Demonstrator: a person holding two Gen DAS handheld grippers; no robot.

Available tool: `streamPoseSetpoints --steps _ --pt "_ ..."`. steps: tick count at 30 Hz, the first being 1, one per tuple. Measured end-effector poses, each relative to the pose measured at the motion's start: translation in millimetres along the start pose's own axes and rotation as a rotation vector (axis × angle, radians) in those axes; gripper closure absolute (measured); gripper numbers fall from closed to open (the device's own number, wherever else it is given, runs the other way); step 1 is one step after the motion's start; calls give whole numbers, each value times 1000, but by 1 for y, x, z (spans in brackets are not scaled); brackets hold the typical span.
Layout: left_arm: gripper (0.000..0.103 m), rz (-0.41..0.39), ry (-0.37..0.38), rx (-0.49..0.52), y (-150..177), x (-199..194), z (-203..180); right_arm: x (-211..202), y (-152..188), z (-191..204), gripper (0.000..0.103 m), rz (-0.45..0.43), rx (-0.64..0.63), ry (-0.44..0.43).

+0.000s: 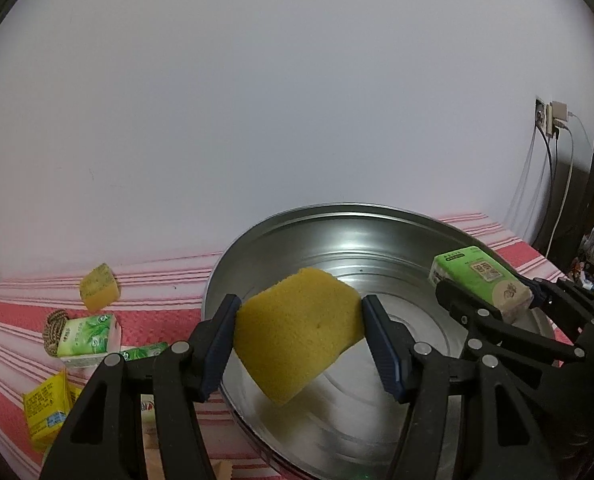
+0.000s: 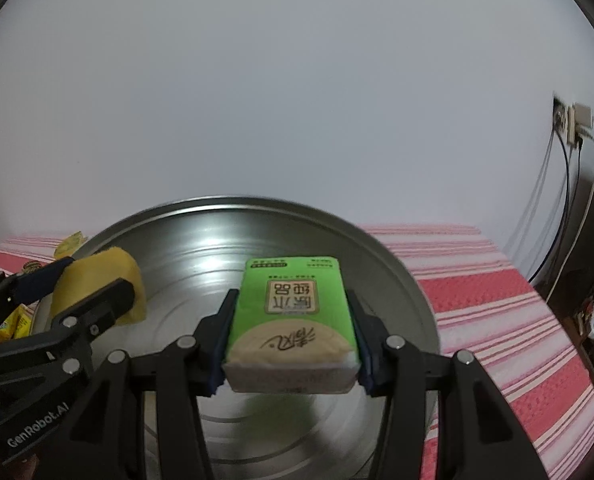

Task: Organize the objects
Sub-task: 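Carry the sponge and tissue pack over the metal tin with both grippers, then open both grippers to drop the sponge and tissue pack into the tin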

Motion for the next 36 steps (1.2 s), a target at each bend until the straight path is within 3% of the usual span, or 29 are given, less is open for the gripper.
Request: streamPoseSetpoints --steps 13,17,22,26,36 --pt "39 9 -37 80 2 8 -3 7 1 -10 53 29 32 -2" --pt "36 3 -16 56 2 7 2 11 1 -16 51 16 39 1" --pt "18 -22 -2 -2 -4 -4 8 -3 -3 -28 26 -35 125 22" --pt "17 -23 -17 -3 -6 -9 9 -4 -5 -37 21 -39 192 -17" --pt "16 -29 -90 -16 1 -23 26 9 4 -44 18 -75 163 -15"
Point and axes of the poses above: each gripper's, at about its wrist camera, not at the fingertips, and x roughly the way its jaws point, z to its left, y to its underside, the point moved 4 cm from there along x, roughly the way its jaws point, and after that the axes turned 9 degrees about y, right-handed, at the moved point
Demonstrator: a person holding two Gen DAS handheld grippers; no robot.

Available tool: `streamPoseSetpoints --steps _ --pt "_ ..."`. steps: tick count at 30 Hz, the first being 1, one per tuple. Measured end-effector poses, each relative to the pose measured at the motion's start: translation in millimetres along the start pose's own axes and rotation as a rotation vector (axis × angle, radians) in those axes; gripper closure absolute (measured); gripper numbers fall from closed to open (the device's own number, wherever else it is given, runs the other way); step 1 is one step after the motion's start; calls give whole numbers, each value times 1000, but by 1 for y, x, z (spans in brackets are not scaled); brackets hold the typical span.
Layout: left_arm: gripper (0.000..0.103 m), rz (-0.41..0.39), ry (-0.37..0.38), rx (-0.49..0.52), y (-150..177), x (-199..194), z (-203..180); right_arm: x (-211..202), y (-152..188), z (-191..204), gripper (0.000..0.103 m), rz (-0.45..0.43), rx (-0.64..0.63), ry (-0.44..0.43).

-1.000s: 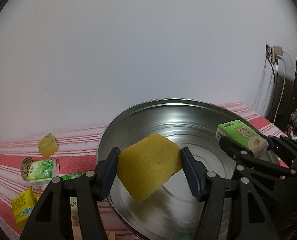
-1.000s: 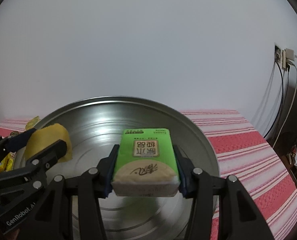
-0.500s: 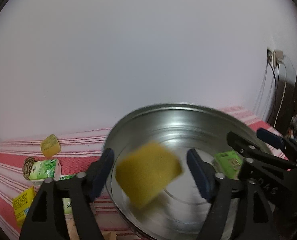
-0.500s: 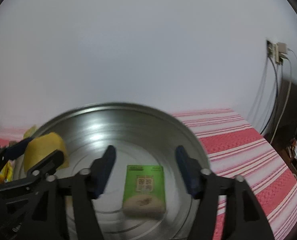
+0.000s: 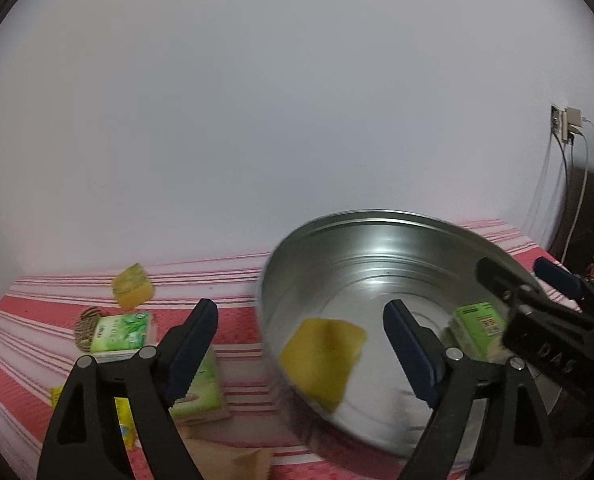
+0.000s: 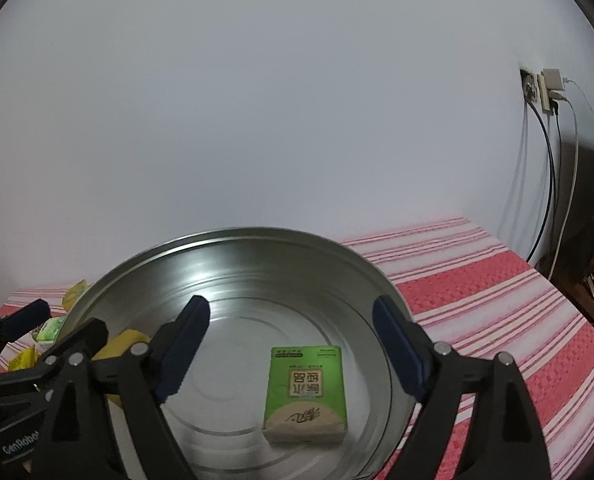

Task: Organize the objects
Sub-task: 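Open both grippers to drop the sponge and tissue pack into the tin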

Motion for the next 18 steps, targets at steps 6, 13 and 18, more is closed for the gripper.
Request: streamPoseSetpoints --steps 6,13,18 --pt "17 -23 -50 -13 4 -13 22 -3 4 1 12 -43 28 -4" --pt "16 -24 -71 -20 13 -23 39 -18 8 11 12 -113 19 4" --pt "16 -18 -90 -7 20 -29 48 -28 9 13 10 -130 23 23"
Point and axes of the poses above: each gripper's, at about its wrist camera, not at the fingertips, and x roughly the way its jaws point, z to its left, y to its underside, the point moved 4 cm from there along x, roughly the way its jaws point, and after that the axes turned 9 degrees about y, right-handed, at the moved point
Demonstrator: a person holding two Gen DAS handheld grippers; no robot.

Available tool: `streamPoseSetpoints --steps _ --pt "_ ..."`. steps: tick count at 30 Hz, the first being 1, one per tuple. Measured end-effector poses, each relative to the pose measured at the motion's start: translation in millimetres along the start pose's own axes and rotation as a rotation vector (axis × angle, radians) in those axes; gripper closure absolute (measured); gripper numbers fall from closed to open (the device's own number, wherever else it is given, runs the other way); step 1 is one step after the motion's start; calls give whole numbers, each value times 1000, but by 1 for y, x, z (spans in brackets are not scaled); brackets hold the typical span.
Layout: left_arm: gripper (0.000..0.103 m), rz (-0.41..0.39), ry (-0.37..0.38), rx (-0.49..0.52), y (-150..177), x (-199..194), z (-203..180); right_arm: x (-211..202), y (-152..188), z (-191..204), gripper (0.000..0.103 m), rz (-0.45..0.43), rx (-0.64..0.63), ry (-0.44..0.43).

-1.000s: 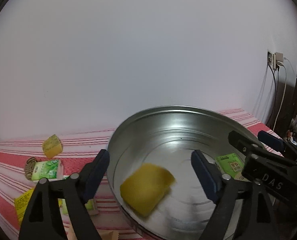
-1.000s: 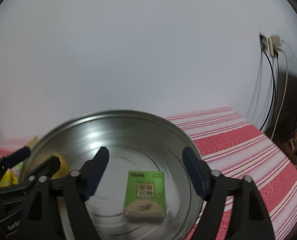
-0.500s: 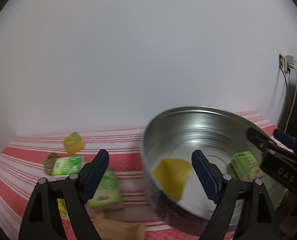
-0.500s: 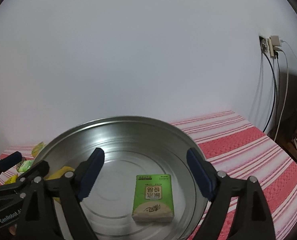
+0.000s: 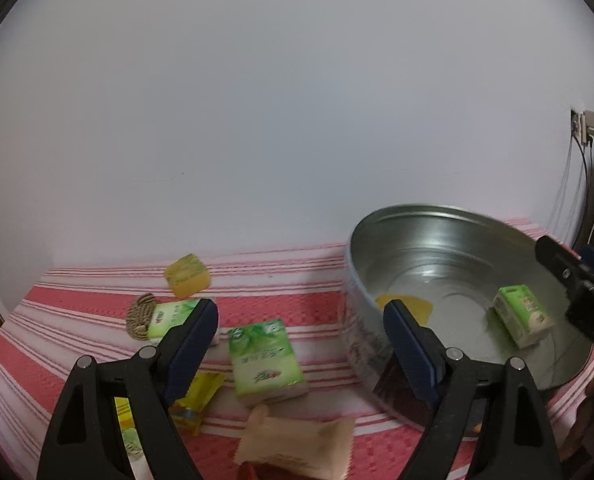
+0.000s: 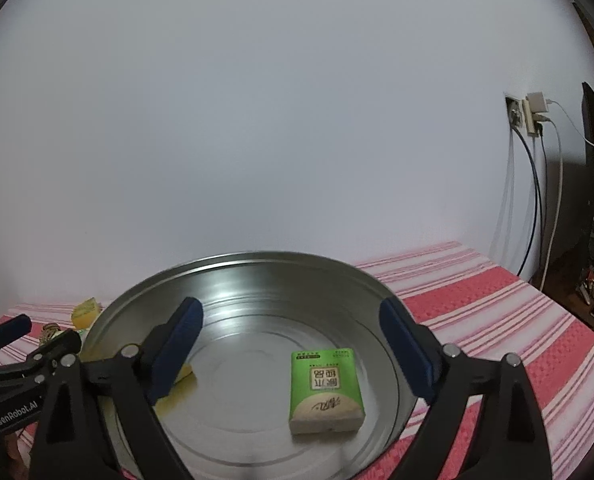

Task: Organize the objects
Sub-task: 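Open both grippers to drop the sponge and tissue pack into the tin, then grasp the pink-flowered pastry bag with the left gripper while the right grasps the red cake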

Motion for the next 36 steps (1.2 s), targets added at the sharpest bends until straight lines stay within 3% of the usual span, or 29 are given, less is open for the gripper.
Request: streamPoseSetpoints --steps 16,20,27,32,36 --pt "16 62 -21 -35 17 -15 46 -27 11 22 8 -23 -55 -8" --pt "16 81 -41 -7 24 -20 66 -39 16 35 8 -13 -61 -52" --pt "16 143 -58 -55 40 -23 110 -61 28 76 9 -1 -147 -142" --pt "17 207 -11 -107 55 -24 131 -74 35 103 9 -13 -245 -207" --pt "17 269 49 -123 67 -23 134 -73 41 120 13 64 -282 -299"
Point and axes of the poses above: each gripper's, at about its wrist camera, not at the fingertips, and x roughly the way its jaws point, z to its left, y to its underside, the point moved 4 cm from there along x, roughly the way its jaws point, and after that the axes turned 9 degrees about y, right-handed, at the moved point
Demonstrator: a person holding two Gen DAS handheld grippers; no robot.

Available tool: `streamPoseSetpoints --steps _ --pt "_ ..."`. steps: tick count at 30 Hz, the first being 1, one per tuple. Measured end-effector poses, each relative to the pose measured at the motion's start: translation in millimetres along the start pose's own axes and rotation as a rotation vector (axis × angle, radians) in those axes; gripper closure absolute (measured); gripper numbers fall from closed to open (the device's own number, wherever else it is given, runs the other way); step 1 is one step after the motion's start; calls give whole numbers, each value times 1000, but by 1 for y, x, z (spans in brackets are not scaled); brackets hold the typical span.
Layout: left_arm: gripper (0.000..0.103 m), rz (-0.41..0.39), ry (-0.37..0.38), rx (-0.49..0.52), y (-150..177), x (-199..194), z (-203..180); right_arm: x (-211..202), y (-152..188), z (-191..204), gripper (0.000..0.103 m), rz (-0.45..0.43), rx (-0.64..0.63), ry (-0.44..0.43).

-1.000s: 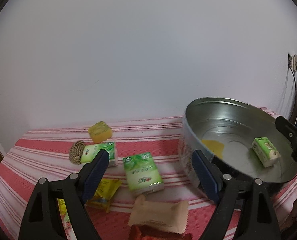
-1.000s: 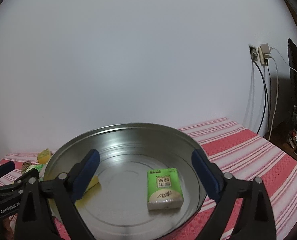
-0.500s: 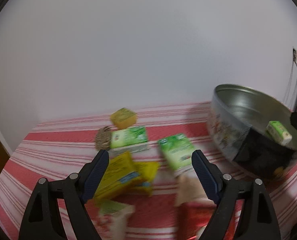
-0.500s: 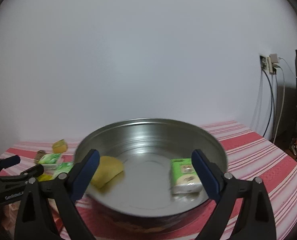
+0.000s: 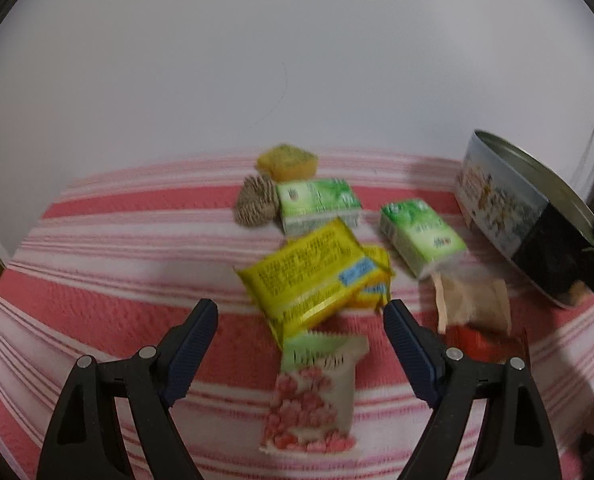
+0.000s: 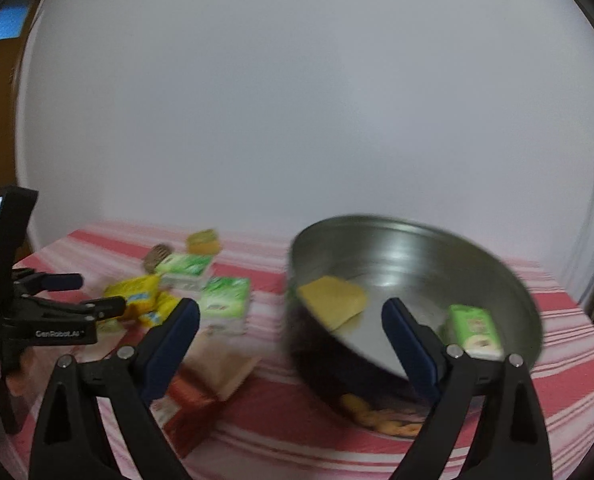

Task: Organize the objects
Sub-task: 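Grasp the pink-flowered pastry bag with the left gripper while the right grasps the red cake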

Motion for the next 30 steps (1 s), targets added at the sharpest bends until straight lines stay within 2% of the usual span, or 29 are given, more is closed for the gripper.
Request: streamPoseSetpoints --steps 1,8,11,15,20,23,27,29,30 --pt "17 13 7 5 3 0 0 2 -1 4 16 13 -9 -15" --pt "17 72 32 40 17 5 -7 0 4 43 18 81 -152 -100" --pt "16 91 31 44 20 8 -6 -8 7 53 18 80 -195 -129" --pt "16 160 9 39 26 19 -4 1 17 66 27 175 -242 -206" --pt "16 163 16 19 27 18 -2 15 35 82 33 315 -322 -271" --pt "16 163 18 20 26 18 -2 22 44 94 35 374 -387 -266" --pt "17 163 20 20 26 18 -2 23 46 98 38 402 -392 -282" --pt "24 159 29 22 26 16 -3 27 46 98 45 428 -350 -319" --pt "31 155 32 25 26 16 -4 27 47 97 50 439 -331 -334"
Point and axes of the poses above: each gripper's, at about its wrist camera, not at the fingertips, and x roughly the way its jaws point, z to its left, y to its underside, the point moved 4 cm from there along x, roughly the way its jaws point, and after that the axes turned 9 degrees about y, right-handed, at the moved point
